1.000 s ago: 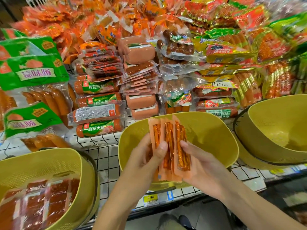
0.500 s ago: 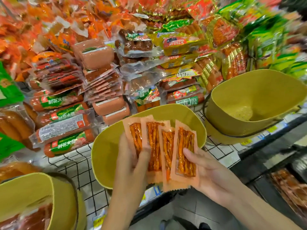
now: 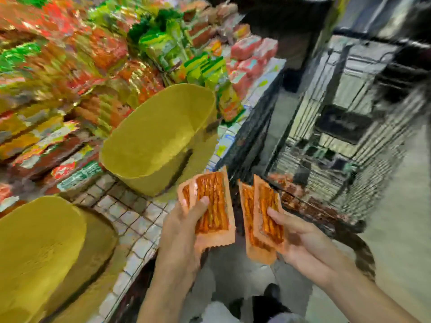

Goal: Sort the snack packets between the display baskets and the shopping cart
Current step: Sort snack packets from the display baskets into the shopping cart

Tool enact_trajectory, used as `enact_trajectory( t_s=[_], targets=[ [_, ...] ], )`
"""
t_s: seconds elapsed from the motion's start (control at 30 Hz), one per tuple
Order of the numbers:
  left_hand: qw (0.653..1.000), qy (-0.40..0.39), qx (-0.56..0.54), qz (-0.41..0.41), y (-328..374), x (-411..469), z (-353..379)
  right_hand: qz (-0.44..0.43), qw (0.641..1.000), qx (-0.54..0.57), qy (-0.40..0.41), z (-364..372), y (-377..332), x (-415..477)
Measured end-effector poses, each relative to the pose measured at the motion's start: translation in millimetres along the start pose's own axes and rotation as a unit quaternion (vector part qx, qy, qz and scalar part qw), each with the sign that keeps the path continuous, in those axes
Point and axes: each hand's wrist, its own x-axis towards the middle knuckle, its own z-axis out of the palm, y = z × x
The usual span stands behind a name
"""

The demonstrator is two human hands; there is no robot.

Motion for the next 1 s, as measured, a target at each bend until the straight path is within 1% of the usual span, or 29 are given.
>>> enact_trajectory(
  t_s=[0.1, 0.23, 0.33, 0.43, 0.5, 0.57, 0.6, 0.63, 0.67, 0.73, 0.8, 0.83, 0.9, 0.97, 1.0],
  targets=[
    [0.996, -0.068, -0.009, -0.053, -38, 32, 60, -0.040, 0.996, 0.045, 0.064, -59, -47, -6],
    [0.982, -0.143, 0.034, -0.119, -83, 79, 113, -0.071, 0.979, 0.079, 0.173, -133, -102, 5],
    [0.973, -0.167, 0.100, -0.122, -108, 121, 138, -0.094, 0.968, 0.088, 0.215, -180, -137, 25],
    [0.955, -0.208, 0.195, -0.083, -126, 169, 164, -0.119, 0.958, 0.061, 0.253, -216, -166, 59],
    [0.930, -0.223, 0.290, -0.039, -141, 204, 184, -0.126, 0.945, 0.024, 0.301, -235, -179, 88],
    [0.893, -0.194, 0.406, -0.002, -167, 243, 204, -0.116, 0.930, -0.021, 0.349, -251, -188, 120],
    [0.865, -0.167, 0.472, 0.004, -182, 262, 213, -0.111, 0.921, -0.047, 0.371, -259, -188, 137],
    [0.840, -0.145, 0.522, -0.002, -199, 279, 222, -0.105, 0.911, -0.076, 0.391, -267, -188, 155],
    [0.823, -0.132, 0.553, -0.012, -214, 294, 228, -0.095, 0.900, -0.106, 0.412, -276, -186, 172],
    [0.796, -0.129, 0.590, -0.045, -243, 316, 235, -0.078, 0.880, -0.141, 0.447, -293, -179, 204],
    [0.778, -0.126, 0.609, -0.086, -272, 331, 238, -0.060, 0.866, -0.159, 0.471, -310, -168, 231],
    [0.783, -0.107, 0.603, -0.110, -283, 337, 238, -0.047, 0.857, -0.172, 0.482, -319, -162, 244],
    [0.820, -0.067, 0.536, -0.187, -301, 346, 236, -0.021, 0.843, -0.202, 0.499, -337, -146, 266],
    [0.847, -0.081, 0.454, -0.263, -313, 349, 231, 0.010, 0.833, -0.235, 0.500, -348, -135, 282],
    [0.855, -0.079, 0.432, -0.276, -319, 348, 230, 0.017, 0.822, -0.264, 0.504, -353, -131, 288]
  ],
)
